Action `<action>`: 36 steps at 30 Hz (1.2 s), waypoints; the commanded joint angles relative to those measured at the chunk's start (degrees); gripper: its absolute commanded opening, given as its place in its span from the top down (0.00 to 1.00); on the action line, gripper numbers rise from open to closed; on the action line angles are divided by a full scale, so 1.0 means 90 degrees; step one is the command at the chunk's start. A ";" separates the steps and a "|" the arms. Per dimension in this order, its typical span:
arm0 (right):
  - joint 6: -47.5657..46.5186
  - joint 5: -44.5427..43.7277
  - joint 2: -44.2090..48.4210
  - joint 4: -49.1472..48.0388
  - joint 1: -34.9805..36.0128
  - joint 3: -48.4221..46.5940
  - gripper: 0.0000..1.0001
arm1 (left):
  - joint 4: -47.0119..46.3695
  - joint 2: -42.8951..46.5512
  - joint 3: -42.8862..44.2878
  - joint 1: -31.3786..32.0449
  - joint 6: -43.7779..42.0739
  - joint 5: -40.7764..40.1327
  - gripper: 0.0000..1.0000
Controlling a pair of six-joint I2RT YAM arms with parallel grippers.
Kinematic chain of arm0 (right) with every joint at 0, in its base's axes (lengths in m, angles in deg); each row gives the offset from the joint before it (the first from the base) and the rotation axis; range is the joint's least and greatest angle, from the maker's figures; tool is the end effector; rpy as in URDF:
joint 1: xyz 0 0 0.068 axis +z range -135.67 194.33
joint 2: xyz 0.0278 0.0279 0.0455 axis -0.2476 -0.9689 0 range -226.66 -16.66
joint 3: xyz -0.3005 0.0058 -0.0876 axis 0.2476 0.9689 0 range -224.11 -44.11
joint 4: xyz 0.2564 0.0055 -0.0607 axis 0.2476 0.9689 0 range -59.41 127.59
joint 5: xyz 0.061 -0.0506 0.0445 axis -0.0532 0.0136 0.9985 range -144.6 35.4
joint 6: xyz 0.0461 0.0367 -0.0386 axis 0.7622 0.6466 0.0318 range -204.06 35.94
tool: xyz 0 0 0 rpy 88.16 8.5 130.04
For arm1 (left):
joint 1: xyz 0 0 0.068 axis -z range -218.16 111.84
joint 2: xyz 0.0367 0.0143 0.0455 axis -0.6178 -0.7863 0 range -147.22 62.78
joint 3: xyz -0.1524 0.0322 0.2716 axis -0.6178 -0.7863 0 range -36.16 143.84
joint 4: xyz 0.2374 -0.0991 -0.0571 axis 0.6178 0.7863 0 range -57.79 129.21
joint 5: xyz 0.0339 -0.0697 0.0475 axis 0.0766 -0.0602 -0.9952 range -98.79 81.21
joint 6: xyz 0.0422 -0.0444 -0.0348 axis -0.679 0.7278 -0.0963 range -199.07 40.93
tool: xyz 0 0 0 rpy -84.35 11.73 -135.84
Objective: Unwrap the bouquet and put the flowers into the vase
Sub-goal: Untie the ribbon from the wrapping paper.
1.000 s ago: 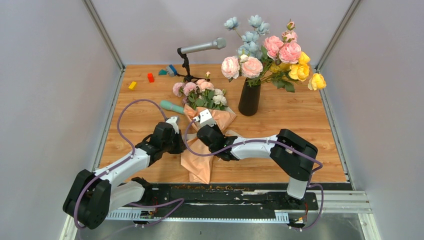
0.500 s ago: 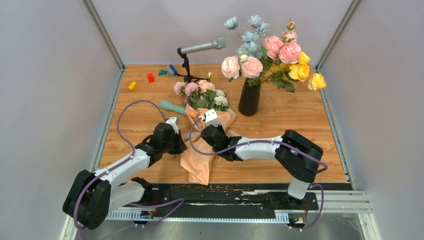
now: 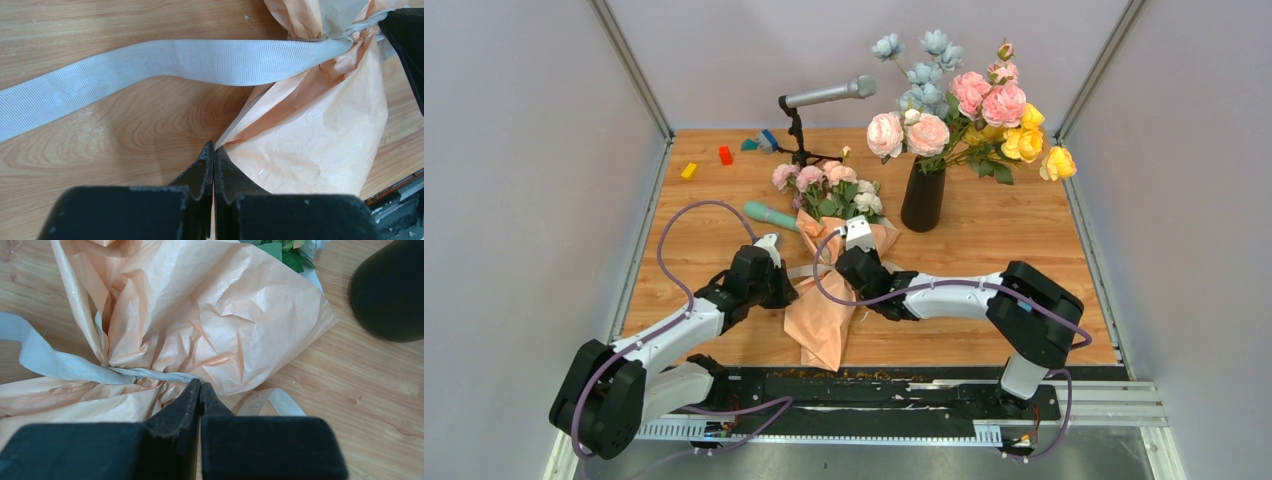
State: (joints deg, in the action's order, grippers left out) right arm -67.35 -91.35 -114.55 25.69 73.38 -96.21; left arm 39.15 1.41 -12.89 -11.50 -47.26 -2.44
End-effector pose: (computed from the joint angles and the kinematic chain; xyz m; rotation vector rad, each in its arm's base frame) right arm 0.2189 0.2980 0.2020 -0.4608 2.0725 0.0386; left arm 0.1740 -0.0946 0.1834 -0.0537 2.4391 -0.6111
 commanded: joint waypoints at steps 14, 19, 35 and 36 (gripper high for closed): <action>0.0265 -0.0275 0.0934 0.0708 -0.0626 0.0538 0.96 | 0.0490 0.0112 -0.0201 -0.0110 -0.0044 -0.0513 1.00; 0.0214 -0.0128 0.1064 0.0682 -0.0657 0.0616 0.95 | 0.0483 0.0140 -0.0207 -0.0110 -0.0032 -0.0487 1.00; -0.0398 0.1564 0.1597 -0.0175 -0.0698 0.1147 0.96 | 0.1281 0.0790 0.0646 -0.0110 -0.0851 -0.0253 0.44; -0.0415 0.1663 0.1643 -0.0206 -0.0690 0.1174 0.96 | 0.1290 0.0919 0.0700 -0.0110 -0.0898 -0.0216 0.40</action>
State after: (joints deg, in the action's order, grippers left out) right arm -69.21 -81.45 -102.97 28.33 67.46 -86.52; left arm 48.61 6.00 -11.89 -12.12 -51.70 -4.65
